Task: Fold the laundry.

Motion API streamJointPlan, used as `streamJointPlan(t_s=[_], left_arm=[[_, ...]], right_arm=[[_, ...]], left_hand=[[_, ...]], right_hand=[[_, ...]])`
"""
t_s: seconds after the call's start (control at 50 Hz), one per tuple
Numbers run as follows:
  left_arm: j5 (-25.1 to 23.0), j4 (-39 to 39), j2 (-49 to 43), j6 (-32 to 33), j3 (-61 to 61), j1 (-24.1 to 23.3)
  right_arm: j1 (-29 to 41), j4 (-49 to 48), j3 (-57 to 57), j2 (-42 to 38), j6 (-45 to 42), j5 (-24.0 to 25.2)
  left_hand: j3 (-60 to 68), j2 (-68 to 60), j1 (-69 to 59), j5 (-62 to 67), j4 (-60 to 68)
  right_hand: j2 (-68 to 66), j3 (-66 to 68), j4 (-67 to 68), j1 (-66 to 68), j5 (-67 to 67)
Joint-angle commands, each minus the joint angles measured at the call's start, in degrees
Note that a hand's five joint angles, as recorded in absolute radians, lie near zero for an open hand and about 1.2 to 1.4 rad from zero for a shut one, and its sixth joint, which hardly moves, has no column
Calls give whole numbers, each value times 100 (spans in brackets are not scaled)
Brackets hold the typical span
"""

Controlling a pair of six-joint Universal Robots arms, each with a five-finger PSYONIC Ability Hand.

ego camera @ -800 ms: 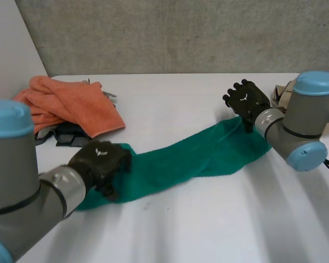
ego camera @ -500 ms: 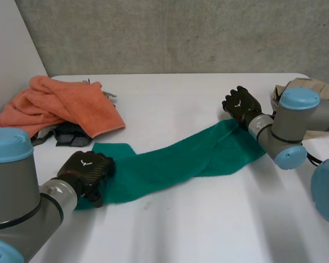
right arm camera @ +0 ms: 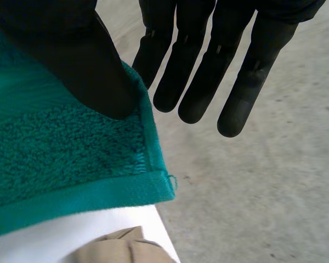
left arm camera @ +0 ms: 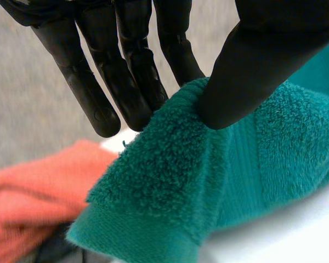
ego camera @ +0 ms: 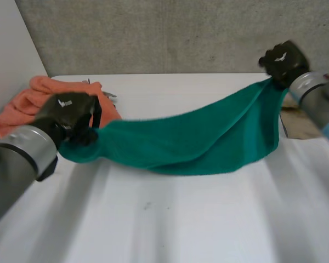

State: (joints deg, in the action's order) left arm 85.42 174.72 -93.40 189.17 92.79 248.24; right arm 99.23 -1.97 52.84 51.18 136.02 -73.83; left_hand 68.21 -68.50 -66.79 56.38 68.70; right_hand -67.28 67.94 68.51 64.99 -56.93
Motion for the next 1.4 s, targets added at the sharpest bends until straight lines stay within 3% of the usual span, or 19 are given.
streamJointPlan(t_s=[0.02, 0.14, 0.22, 0.38, 0.52, 0.54, 0.66, 0.82, 0.94, 1.04, 1.18, 1.3, 1.32, 1.38, 1.4], left_arm=[[-245, -1210, 533, -205, -717, 14], [-201, -1976, 244, -152, -1087, 40], [-201, -2188, -529, -125, -1333, 84], [-104, -2328, -2568, -99, -2369, 22], [651, -2127, -4036, 6, -3653, 66], [713, -2092, -4116, 41, -3828, 58], [477, -2039, -3591, 59, -3392, -13], [142, -765, -1508, 410, -958, -294], [124, -184, -979, 1455, 361, -619], [676, 70, -1215, 2290, 924, -742], [960, 1053, -1865, 2467, 811, -725], [977, 1196, -2270, 2467, 583, -716], [968, 1204, -2297, 2450, 565, -716], [942, 1248, -2289, 2415, 512, -707], [916, 1266, -2254, 2397, 503, -707]], right_arm=[[-527, 1142, 850, 1867, 276, 263], [-993, 2963, 1193, 2344, -268, 588], [-994, 3335, 1431, 2213, -734, 800], [-669, 2325, 1563, 1247, -182, 580], [-247, 980, 1554, 447, 653, -52], [-151, 744, 1572, 341, 714, -235], [79, 399, 1765, 252, 759, -668], [105, 118, 2187, 551, 768, -580], [105, 109, 2371, 771, 759, -580], [123, 74, 2600, 938, 759, -484], [175, 65, 2811, 991, 724, -360], [149, 47, 2916, 973, 715, -360], [140, 47, 2925, 982, 715, -360], [88, 39, 2969, 991, 706, -360], [79, 39, 2987, 999, 697, -360]], left_hand=[[1179, -1150, -1321, 1362, 1130], [1179, -1150, -1321, 1362, 1130], [1179, -1150, -1321, 1362, 1130], [1179, -1150, -1321, 1362, 1130], [1179, -1150, -1321, 1362, 1130], [581, -552, -724, 765, 532], [-3491, 3520, 3348, -3307, -3540], [-4488, 4517, 4345, -4304, -4537], [-3816, 3845, 3674, -3633, -3865], [-3513, 3543, 3371, -3330, -3563], [-2656, 2686, 2514, -2473, -2706], [-2252, 2281, 2110, -2069, -2302], [-2051, 2080, 1908, -1867, -2100], [785, -755, -927, 968, 735], [1175, -1146, -1318, 1359, 1126]], right_hand=[[-1272, 1206, 1149, 1501, -1307], [-1272, 1206, 1149, 1501, -1307], [-1272, 1206, 1149, 1501, -1307], [-1272, 1206, 1149, 1501, -1307], [-1272, 1206, 1149, 1501, -1307], [-1272, 1206, 1149, 1501, -1307], [-1272, 1206, 1149, 1501, -1307], [-1272, 1206, 1149, 1501, -1307], [-1272, 1206, 1149, 1501, -1307], [-1272, 1206, 1149, 1501, -1307], [-1272, 1206, 1149, 1501, -1307], [-1272, 1206, 1149, 1501, -1307], [-1272, 1206, 1149, 1501, -1307], [-1272, 1206, 1149, 1501, -1307], [-1272, 1206, 1149, 1501, -1307]])
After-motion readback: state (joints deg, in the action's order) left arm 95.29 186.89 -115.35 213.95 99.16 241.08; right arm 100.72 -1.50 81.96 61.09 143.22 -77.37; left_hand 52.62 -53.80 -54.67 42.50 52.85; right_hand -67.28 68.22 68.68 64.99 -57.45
